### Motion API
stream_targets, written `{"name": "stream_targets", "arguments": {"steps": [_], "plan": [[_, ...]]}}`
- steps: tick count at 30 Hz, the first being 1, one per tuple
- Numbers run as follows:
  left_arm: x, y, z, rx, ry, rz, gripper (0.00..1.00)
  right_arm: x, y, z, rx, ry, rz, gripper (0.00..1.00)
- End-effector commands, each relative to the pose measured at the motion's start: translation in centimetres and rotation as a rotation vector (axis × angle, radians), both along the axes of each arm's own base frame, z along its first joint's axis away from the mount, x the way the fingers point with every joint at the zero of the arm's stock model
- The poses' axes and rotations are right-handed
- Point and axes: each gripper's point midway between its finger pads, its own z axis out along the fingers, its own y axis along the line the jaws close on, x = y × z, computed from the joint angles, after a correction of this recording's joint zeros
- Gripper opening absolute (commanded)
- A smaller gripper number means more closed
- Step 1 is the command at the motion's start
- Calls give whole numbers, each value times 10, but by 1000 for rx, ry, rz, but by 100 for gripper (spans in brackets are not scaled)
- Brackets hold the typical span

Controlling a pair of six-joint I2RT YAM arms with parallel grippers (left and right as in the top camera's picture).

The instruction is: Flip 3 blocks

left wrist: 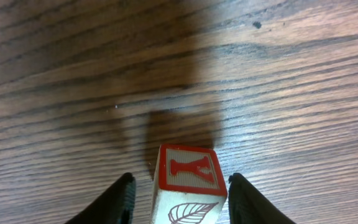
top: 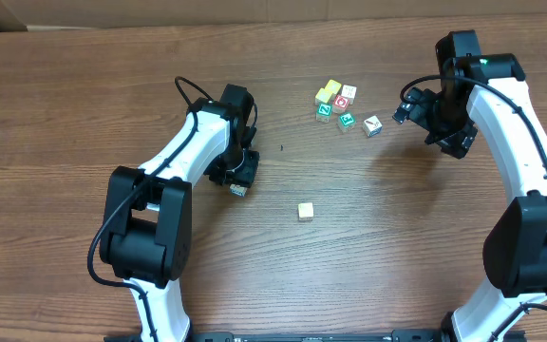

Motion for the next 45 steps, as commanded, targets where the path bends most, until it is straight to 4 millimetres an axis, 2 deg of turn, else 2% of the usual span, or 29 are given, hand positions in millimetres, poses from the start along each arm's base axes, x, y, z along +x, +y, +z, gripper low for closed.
{"name": "stream_targets", "arguments": {"steps": [1, 6, 10, 21, 30, 38, 42, 45], "plan": [[-1, -1, 4, -6, -6, 9, 37, 2, -3, 7, -9, -23, 2, 100], [-9, -1, 5, -8, 27, 9, 39, 2, -3, 7, -9, -23, 2, 100], [-17, -3, 6, -25, 63, 16, 35, 2, -3, 7, -9, -23, 2, 100], [3, -5, 4, -24, -21, 12, 36, 2, -3, 7, -9, -23, 2, 100], [-4, -1, 4, 1, 3, 4, 35, 2, -3, 7, -9, -23, 2, 100], [-3, -3, 4, -1, -4, 3, 30, 2, -3, 7, -9, -23, 2, 100], [-11, -6, 5, 6, 26, 11, 25, 2, -3, 7, -9, -23, 2, 100], [-16, -11, 8, 12, 33, 26, 24, 2, -3, 7, -9, -23, 2, 100]]}}
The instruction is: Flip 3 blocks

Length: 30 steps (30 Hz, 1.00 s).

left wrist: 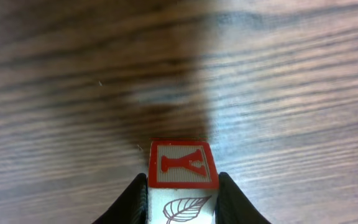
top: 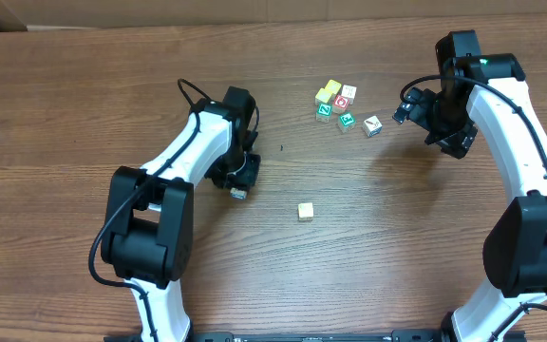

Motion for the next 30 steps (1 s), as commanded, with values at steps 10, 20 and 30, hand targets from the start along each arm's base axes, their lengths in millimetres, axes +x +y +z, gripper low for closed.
{"name": "stream_targets", "arguments": {"steps": [10, 20, 30], "plan": [[-23, -35, 49, -5, -63, 145, 26, 2, -3, 7, -9, -24, 2, 100], [-52, -63, 35, 47, -60, 184, 29, 2, -3, 7, -9, -24, 2, 100], [-59, -63, 12, 33, -62, 201, 29, 2, -3, 7, -9, -24, 2, 100]]}}
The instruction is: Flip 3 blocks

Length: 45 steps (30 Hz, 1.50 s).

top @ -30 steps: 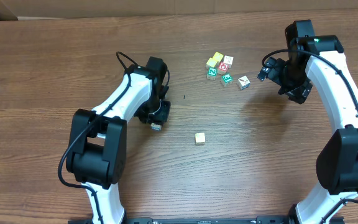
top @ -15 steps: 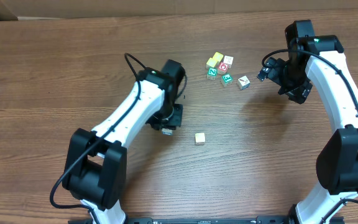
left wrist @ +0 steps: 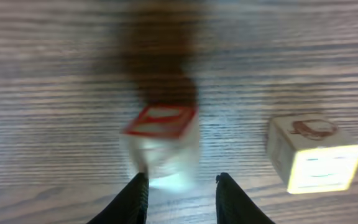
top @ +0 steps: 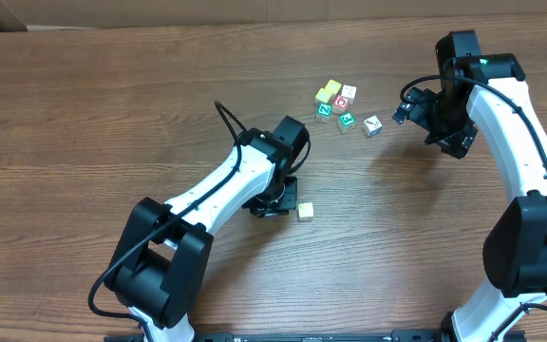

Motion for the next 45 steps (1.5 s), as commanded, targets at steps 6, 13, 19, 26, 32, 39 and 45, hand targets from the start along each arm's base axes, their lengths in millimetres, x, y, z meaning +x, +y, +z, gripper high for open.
{"name": "stream_targets", "arguments": {"steps": [6, 13, 19, 26, 32, 39, 45], "plan": [[9, 6, 7, -17, -16, 12, 31, 2, -3, 7, -9, -24, 2, 100], [23, 0, 18, -74, -45, -58, 32, 2, -3, 7, -9, -24, 2, 100], [38, 0, 35, -58, -96, -129, 34, 2, -3, 7, -9, -24, 2, 100], [59, 13, 32, 42, -190, -123, 14, 2, -3, 7, -9, -24, 2, 100], [61, 16, 20, 65, -190, -121, 4, 2, -3, 7, -9, -24, 2, 100], [58, 13, 15, 56, -178, -81, 4, 2, -3, 7, -9, -24, 2, 100], [49, 12, 0, 54, -168, -57, 4, 2, -3, 7, -9, -24, 2, 100]]}}
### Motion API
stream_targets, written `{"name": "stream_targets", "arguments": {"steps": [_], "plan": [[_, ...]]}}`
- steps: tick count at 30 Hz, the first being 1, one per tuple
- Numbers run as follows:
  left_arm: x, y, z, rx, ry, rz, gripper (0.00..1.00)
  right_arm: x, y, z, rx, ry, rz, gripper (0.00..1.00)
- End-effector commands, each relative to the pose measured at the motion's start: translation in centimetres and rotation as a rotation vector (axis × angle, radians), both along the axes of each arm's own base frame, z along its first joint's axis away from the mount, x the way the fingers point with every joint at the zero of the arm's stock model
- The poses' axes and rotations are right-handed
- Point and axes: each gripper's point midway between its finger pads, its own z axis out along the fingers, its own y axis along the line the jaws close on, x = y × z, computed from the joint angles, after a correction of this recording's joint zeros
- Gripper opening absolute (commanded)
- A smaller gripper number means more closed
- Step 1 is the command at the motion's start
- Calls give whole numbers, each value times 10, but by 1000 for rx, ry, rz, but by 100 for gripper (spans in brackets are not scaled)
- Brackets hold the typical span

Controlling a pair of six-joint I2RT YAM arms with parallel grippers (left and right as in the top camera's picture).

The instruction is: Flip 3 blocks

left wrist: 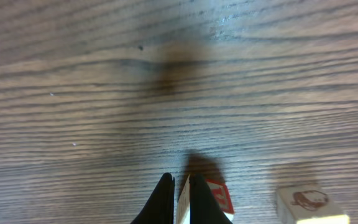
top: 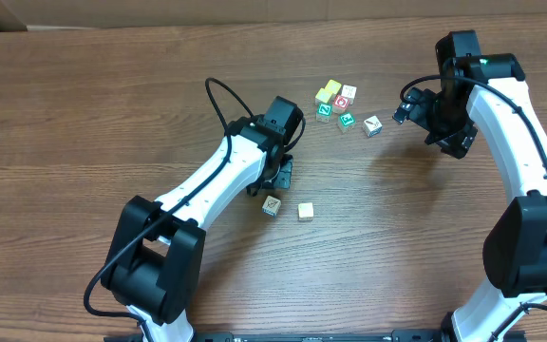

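A block with a red letter face (left wrist: 220,198) lies on the table, shown in the overhead view as a pale block (top: 272,205) with a dark mark on top. My left gripper (left wrist: 178,179) hangs just above and behind it, fingers closed together with nothing held; overhead it (top: 280,175) sits just beyond the block. A cream block (top: 305,211) rests just right of the first, also at the wrist view's lower right (left wrist: 310,209). Several more blocks (top: 335,101) cluster at the back. My right gripper (top: 414,108) hovers right of the cluster; its fingers cannot be made out.
A white block (top: 372,125) lies at the cluster's right edge, closest to the right gripper. The brown wooden table (top: 84,114) stretches bare to the left. A cardboard edge shows at the far left.
The red-letter block, then blurred between my left gripper's parted fingers beside the cream block, now lies on the table. The left gripper has shut and drawn back toward the cluster. The right arm is unchanged.
My left gripper stood open around the red-letter block at the table's left middle, then shut on it there. Then it was beside the cream block with fingers parted and the block blurred. Now the block rests next to the cream one and the gripper is shut.
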Motion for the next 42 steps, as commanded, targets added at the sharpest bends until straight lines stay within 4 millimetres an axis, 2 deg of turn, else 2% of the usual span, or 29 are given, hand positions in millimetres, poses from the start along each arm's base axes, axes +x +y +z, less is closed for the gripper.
{"name": "stream_targets", "arguments": {"steps": [1, 7, 16, 27, 34, 37, 42], "plan": [[-13, 4, -22, 21, 38, 46, 4, 2, -3, 7, -9, -24, 2, 100], [-21, 7, -34, 22, 51, 52, 4, 2, -3, 7, -9, -24, 2, 100], [-45, -13, -35, -102, 181, 35, 4, 2, -3, 7, -9, -24, 2, 100], [-43, 11, -35, -53, 195, 96, 4, 2, -3, 7, -9, -24, 2, 100], [-51, 42, -33, 54, 233, 146, 4, 2, -3, 7, -9, -24, 2, 100], [-51, 44, -26, 5, 252, 179, 4, 2, -3, 7, -9, -24, 2, 100], [-29, 54, 3, -76, 137, 241, 4, 2, -3, 7, -9, -24, 2, 100]]}}
